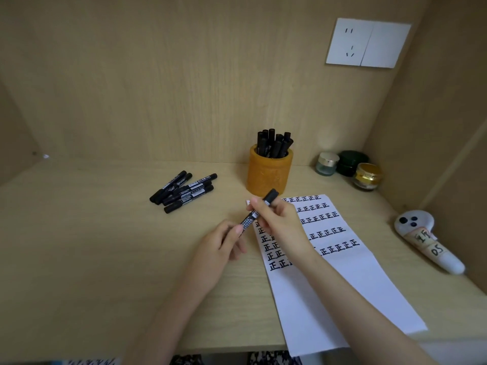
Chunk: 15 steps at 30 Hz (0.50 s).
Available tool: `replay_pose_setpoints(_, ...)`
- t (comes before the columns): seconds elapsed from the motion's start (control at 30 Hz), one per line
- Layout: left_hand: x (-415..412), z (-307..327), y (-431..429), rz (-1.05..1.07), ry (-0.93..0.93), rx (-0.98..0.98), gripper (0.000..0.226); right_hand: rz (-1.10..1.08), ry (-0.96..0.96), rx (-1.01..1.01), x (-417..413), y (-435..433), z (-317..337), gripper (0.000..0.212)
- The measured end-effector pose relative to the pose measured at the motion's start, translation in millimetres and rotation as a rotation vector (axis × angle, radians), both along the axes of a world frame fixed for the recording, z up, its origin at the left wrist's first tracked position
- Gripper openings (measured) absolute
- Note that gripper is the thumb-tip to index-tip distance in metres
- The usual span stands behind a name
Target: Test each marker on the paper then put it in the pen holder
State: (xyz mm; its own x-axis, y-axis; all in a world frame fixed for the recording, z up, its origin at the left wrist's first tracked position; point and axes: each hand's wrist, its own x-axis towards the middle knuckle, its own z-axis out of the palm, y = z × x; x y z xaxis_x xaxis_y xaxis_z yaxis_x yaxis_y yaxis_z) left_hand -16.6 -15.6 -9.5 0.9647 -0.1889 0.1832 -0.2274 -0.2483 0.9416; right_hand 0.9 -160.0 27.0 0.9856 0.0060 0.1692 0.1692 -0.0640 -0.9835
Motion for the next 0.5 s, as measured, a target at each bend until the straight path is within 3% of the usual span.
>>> replay_pose_setpoints(0.33,-13.4,-3.1,-6.2,-0.080,-0.043,0.080,0.017,0.078,-0.040,-0.004,-23.7,-8.1,-5.4,0.012)
replay_pose_setpoints(0.5,-21.2,-0.4,-11.0,-0.092,-0.047,0.081,0.026,0.127,-0.043,-0.022,-31.5,-11.5,-5.0,0.020)
